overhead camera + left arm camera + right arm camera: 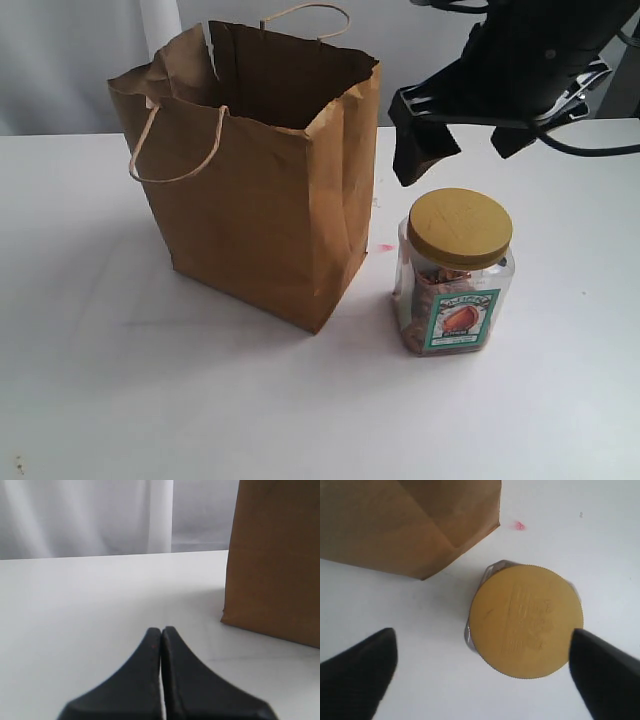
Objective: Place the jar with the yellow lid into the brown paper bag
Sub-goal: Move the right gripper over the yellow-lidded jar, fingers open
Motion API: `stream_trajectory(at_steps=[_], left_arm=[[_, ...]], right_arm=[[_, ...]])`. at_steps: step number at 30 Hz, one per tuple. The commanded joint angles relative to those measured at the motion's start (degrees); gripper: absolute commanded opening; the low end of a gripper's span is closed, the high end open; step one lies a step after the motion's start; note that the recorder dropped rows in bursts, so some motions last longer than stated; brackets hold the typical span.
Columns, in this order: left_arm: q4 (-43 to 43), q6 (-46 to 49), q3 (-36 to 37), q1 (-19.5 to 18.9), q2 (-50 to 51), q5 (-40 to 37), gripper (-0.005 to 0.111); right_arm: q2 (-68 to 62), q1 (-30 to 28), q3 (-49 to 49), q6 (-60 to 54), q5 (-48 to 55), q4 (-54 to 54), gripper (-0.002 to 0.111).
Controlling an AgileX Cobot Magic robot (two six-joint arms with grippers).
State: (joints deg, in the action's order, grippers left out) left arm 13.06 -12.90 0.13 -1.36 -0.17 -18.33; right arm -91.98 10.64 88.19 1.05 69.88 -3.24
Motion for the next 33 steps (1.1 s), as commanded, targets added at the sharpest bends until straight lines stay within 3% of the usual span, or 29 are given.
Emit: stream_trajectory(at_steps=[1,33], left_arm=[[-0.22,-0.22,-0.13,0.15,0.17,0.57,0.001],[-0.22,-0.22,-0.13,0.15,0.17,0.57,0.001]], right_arm=[[0.49,0.13,-0.12,-0.10,0.09,0.66,0.105],[-3.46,0.13,-0.39,2.43,0.09,4.49,0.105]])
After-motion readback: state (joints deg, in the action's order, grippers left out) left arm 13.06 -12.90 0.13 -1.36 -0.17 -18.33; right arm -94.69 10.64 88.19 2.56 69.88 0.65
